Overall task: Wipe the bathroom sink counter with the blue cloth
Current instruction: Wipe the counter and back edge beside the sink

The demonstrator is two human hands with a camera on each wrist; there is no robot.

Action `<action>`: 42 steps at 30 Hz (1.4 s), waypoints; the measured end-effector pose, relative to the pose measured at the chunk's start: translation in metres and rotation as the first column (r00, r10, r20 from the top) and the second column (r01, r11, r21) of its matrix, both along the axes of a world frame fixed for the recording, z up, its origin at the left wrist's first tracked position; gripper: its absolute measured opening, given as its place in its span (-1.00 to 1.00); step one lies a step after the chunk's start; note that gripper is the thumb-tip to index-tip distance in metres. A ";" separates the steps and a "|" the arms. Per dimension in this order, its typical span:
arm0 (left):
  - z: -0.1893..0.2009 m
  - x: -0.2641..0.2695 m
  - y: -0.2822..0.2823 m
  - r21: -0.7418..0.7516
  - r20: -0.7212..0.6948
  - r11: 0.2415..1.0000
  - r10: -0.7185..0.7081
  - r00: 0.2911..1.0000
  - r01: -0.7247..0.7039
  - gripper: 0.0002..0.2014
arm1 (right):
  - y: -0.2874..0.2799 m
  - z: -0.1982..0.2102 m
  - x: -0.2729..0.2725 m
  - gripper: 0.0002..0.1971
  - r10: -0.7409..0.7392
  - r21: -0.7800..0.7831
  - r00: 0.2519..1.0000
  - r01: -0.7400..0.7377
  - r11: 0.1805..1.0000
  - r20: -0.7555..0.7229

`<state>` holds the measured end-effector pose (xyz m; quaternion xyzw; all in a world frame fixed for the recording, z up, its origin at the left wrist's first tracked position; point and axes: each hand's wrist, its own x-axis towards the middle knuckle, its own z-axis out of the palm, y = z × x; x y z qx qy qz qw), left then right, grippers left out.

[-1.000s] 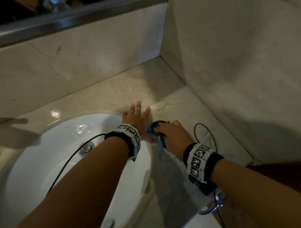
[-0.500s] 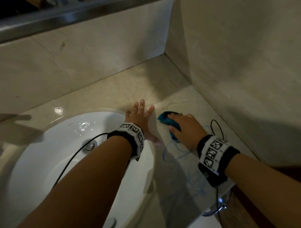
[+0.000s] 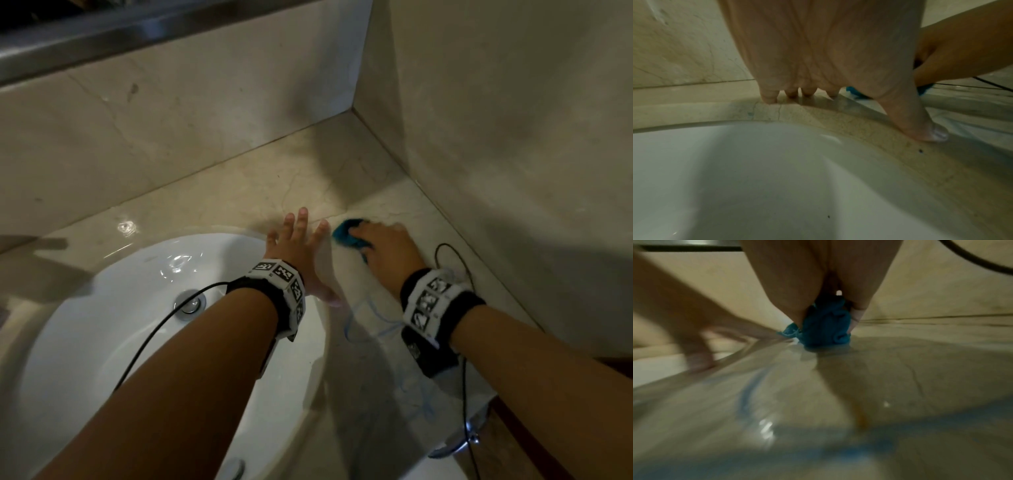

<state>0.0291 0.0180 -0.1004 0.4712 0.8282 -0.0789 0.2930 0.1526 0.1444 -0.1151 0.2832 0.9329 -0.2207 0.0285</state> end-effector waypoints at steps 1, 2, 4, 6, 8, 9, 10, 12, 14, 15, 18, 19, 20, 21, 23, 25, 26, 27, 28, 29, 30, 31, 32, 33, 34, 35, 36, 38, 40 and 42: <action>0.001 0.000 0.000 -0.006 -0.004 1.000 -0.005 1.000 0.005 0.37 | -0.014 0.001 0.003 -0.58 0.094 0.011 0.995 -0.094 0.996 0.018; 0.001 0.001 0.001 -0.012 -0.007 1.000 -0.008 1.000 0.008 0.37 | -0.023 0.001 0.008 -0.59 0.188 0.025 0.982 -0.189 0.982 0.031; 0.001 0.001 0.001 -0.010 -0.011 1.000 0.000 1.000 0.000 0.37 | -0.020 0.001 0.011 -0.59 0.281 0.040 0.959 -0.282 0.959 0.038; 0.000 0.001 0.000 0.004 -0.010 1.000 0.010 1.000 -0.010 0.37 | 0.008 -0.002 0.003 -0.58 0.206 0.046 0.978 -0.207 0.977 0.018; -0.002 0.000 -0.001 0.010 -0.007 1.000 0.013 1.000 -0.013 0.37 | 0.042 0.001 -0.003 -0.58 -0.033 0.041 0.999 0.034 0.999 -0.006; -0.003 0.000 -0.001 0.010 -0.006 1.000 0.015 1.000 -0.015 0.37 | 0.056 0.002 -0.003 -0.59 -0.151 0.032 0.988 0.151 0.988 -0.002; -0.003 -0.001 -0.001 0.009 -0.003 1.000 0.017 1.000 -0.017 0.37 | 0.065 0.002 -0.003 -0.60 -0.222 0.036 0.975 0.221 0.975 0.020; -0.003 0.000 0.000 0.010 0.002 1.000 0.021 1.000 -0.021 0.38 | 0.062 -0.004 -0.003 -0.60 -0.218 0.029 0.976 0.217 0.976 0.028; -0.002 0.000 0.001 0.008 0.000 1.000 0.022 1.000 -0.022 0.38 | 0.037 -0.008 -0.002 -0.59 -0.097 0.020 0.995 0.097 0.995 0.009; -0.001 0.001 0.001 0.005 0.000 1.000 0.020 1.000 -0.020 0.38 | 0.022 -0.009 -0.002 -0.58 -0.010 0.036 1.000 0.010 0.999 0.006; 0.001 0.001 0.001 0.000 -0.001 1.000 0.018 1.000 -0.018 0.37 | -0.002 -0.003 0.000 -0.57 0.167 0.084 0.985 -0.169 0.982 0.034; 0.000 0.001 0.001 -0.001 -0.007 1.000 0.017 1.000 -0.017 0.37 | 0.004 -0.001 -0.002 -0.58 0.157 0.079 0.987 -0.158 0.984 0.021; -0.001 0.001 0.001 -0.001 -0.014 1.000 0.015 1.000 -0.015 0.38 | 0.014 0.000 -0.004 -0.59 0.112 0.059 0.994 -0.112 0.992 0.007; -0.003 0.000 0.001 0.000 -0.019 1.000 0.014 1.000 -0.014 0.38 | 0.027 -0.001 -0.006 -0.60 0.038 0.032 0.999 -0.038 0.999 -0.015; -0.005 0.000 0.000 0.001 -0.019 1.000 0.016 1.000 -0.016 0.39 | 0.052 -0.002 -0.006 -0.61 -0.136 0.003 0.990 0.136 0.991 -0.045; -0.004 0.000 0.000 0.001 -0.017 1.000 0.014 1.000 -0.014 0.39 | 0.056 -0.003 -0.007 -0.61 -0.202 0.019 0.979 0.203 0.979 -0.030; -0.003 0.000 0.000 0.000 -0.018 1.000 0.013 1.000 -0.013 0.38 | 0.048 -0.002 -0.007 -0.60 -0.185 0.018 0.982 0.185 0.983 -0.028; -0.002 0.000 0.000 0.000 -0.021 1.000 0.013 1.000 -0.014 0.38 | 0.035 0.000 -0.006 -0.60 -0.143 0.008 0.989 0.143 0.990 -0.035; -0.001 0.001 0.001 -0.003 -0.024 1.000 0.013 1.000 -0.013 0.38 | 0.020 0.003 -0.005 -0.59 -0.076 0.002 0.996 0.077 0.997 -0.041; 0.000 0.001 0.001 -0.009 -0.027 1.000 0.011 1.000 -0.011 0.38 | 0.003 0.006 -0.001 -0.58 0.002 0.004 1.000 -0.002 1.000 -0.031; 0.001 0.001 0.002 -0.015 -0.032 1.000 0.005 0.999 -0.006 0.37 | -0.012 0.008 0.005 -0.57 0.078 0.009 0.997 -0.078 0.997 -0.014; 0.001 0.002 0.002 -0.019 -0.041 1.000 -0.004 0.999 0.003 0.37 | -0.025 0.008 0.013 -0.57 0.142 0.014 0.990 -0.142 0.990 -0.006; 0.001 0.002 0.001 -0.019 -0.049 1.000 -0.015 0.999 0.014 0.37 | -0.032 0.007 0.021 -0.58 0.192 0.017 0.981 -0.191 0.981 -0.008; 0.000 0.002 -0.001 -0.013 -0.054 1.000 -0.024 0.998 0.023 0.37 | -0.035 0.004 0.028 -0.60 0.227 0.011 0.974 -0.227 0.974 -0.011; -0.001 0.003 -0.003 -0.004 -0.055 1.000 -0.032 0.998 0.031 0.36 | -0.033 0.003 0.034 -0.61 0.250 0.001 0.968 -0.250 0.968 0.001; -0.003 0.002 -0.006 0.005 -0.054 0.999 -0.041 0.998 0.042 0.35 | -0.027 0.002 0.036 -0.61 0.249 -0.005 0.968 -0.249 0.968 0.021; -0.004 0.002 -0.008 0.012 -0.054 0.998 -0.053 0.997 0.054 0.35 | -0.019 0.000 0.036 -0.61 0.213 -0.014 0.976 -0.213 0.977 0.036; -0.007 0.002 -0.012 0.016 -0.063 0.996 -0.083 0.995 0.084 0.34 | 0.001 -0.002 0.031 -0.61 0.045 -0.015 0.999 -0.045 0.999 -0.006; -0.008 0.002 -0.013 0.013 -0.076 0.995 -0.095 0.993 0.096 0.34 | 0.016 -0.003 0.025 -0.61 -0.110 0.002 0.992 0.111 0.994 -0.059; -0.007 0.003 -0.013 0.011 -0.083 0.996 -0.092 0.992 0.093 0.34 | 0.016 -0.005 0.021 -0.60 -0.141 0.033 0.989 0.143 0.989 -0.054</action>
